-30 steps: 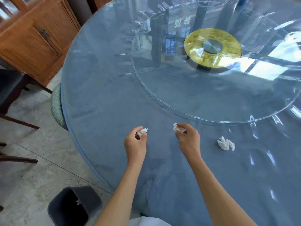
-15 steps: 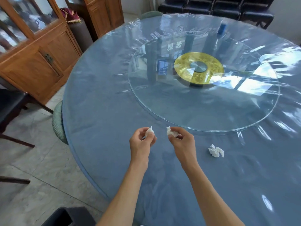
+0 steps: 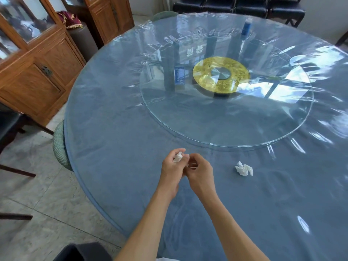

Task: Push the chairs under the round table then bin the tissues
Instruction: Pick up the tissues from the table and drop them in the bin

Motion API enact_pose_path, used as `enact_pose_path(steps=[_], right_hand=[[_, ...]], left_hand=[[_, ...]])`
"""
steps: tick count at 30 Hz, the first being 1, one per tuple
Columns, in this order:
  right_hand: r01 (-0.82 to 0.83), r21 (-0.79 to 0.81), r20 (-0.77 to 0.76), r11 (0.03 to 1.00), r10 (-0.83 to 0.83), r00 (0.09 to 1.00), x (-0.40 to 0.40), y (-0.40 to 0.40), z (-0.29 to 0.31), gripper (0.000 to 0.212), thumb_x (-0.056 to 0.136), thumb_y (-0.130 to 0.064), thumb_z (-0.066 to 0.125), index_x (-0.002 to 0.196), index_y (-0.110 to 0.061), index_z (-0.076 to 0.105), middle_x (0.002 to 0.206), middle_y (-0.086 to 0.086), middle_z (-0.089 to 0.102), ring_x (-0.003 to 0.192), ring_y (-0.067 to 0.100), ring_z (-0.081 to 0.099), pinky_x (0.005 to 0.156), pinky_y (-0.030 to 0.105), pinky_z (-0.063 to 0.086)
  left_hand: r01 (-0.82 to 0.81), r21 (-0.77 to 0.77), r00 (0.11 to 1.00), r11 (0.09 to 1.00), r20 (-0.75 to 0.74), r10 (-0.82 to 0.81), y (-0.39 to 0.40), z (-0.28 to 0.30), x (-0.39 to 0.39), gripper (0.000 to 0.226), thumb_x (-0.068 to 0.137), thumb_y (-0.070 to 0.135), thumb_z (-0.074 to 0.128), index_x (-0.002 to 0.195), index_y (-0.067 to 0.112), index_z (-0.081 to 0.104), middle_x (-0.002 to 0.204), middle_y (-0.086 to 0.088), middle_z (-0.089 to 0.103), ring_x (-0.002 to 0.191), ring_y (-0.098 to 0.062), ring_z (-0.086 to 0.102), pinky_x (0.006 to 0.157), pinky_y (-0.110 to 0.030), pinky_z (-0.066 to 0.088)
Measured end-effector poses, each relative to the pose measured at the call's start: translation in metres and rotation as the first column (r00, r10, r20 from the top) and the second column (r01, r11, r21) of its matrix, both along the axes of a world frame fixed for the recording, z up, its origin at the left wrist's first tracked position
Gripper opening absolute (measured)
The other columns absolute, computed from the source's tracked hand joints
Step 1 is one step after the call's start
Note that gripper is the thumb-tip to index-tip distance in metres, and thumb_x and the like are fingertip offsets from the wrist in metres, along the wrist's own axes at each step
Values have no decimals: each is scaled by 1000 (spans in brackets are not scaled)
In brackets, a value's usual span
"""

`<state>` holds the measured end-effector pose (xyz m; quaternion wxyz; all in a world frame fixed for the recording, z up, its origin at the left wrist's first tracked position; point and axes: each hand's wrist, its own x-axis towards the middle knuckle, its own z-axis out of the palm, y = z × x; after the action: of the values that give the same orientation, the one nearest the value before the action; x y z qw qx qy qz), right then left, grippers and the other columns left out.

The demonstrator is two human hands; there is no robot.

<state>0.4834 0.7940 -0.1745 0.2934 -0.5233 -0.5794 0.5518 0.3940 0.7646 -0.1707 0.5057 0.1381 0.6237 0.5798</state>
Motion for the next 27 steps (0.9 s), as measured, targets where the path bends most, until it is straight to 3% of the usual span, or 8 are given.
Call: enact_pose_path(steps=[3,6,11,15,18,21,24,27], right_hand=[[32,21,31,999,-32,999,5,-1,-4,7,82,-5,68,78,-10,65,73,3,69,64,10,60,57,23,48],[27,39,56,999,-29,998,13,1,-12,11,79,-8,73,78,-18,69,88,-2,66,74,3,60,63,14,45],[0,-37,51,999,2,999,38,7,-26,19,76,-17,78,89,-26,70,104,-7,64,96,9,61,74,27,52],[147,-29,121,989,-142,982,73,21,-37,20,80,-9,70,94,-24,69,105,-7,65,97,11,61,71,30,51],[248,12,189,969,-246,951,101,38,-42,24,83,-5,63,101,-19,69,101,-12,59,98,17,59,73,36,54],[269,93,274,959,-284,919,129,57,-51,25,85,-2,61,105,-16,67,110,0,57,103,20,56,69,22,46],[249,164,381,955,-294,877,147,72,-63,26,86,-5,63,108,-17,67,115,-1,55,110,28,49,81,28,40],[193,164,502,967,-250,828,152,82,-69,32,88,-8,63,118,-17,64,127,2,54,114,30,41,93,36,37]], left_hand=[[42,4,999,999,-12,-42,1,-3,3,24,92,2,63,110,17,65,99,-12,66,81,-21,69,76,-38,58],[56,12,998,998,-36,-56,0,-6,7,21,94,-3,58,108,11,65,94,-14,66,80,-24,71,79,-37,59],[31,-26,983,999,-178,-35,5,-14,15,12,97,0,55,100,5,65,88,-10,64,73,-18,69,68,-29,59],[21,-68,947,997,-319,-42,9,-26,19,10,96,4,57,92,7,66,87,-12,60,73,-13,62,66,-26,58],[61,-104,909,993,-406,-98,12,-36,20,13,95,5,58,92,14,67,100,-21,59,75,-15,61,66,-26,59],[88,-138,869,986,-474,-144,13,-42,24,17,94,3,58,102,14,67,108,-17,58,82,-18,61,65,-22,59],[92,-150,835,984,-528,-158,16,-46,29,20,93,0,59,110,10,65,108,-11,57,82,-16,60,65,-19,57],[74,-191,818,979,-550,-169,17,-51,32,17,91,0,62,106,9,65,102,-7,59,70,-4,63,70,-29,60]])
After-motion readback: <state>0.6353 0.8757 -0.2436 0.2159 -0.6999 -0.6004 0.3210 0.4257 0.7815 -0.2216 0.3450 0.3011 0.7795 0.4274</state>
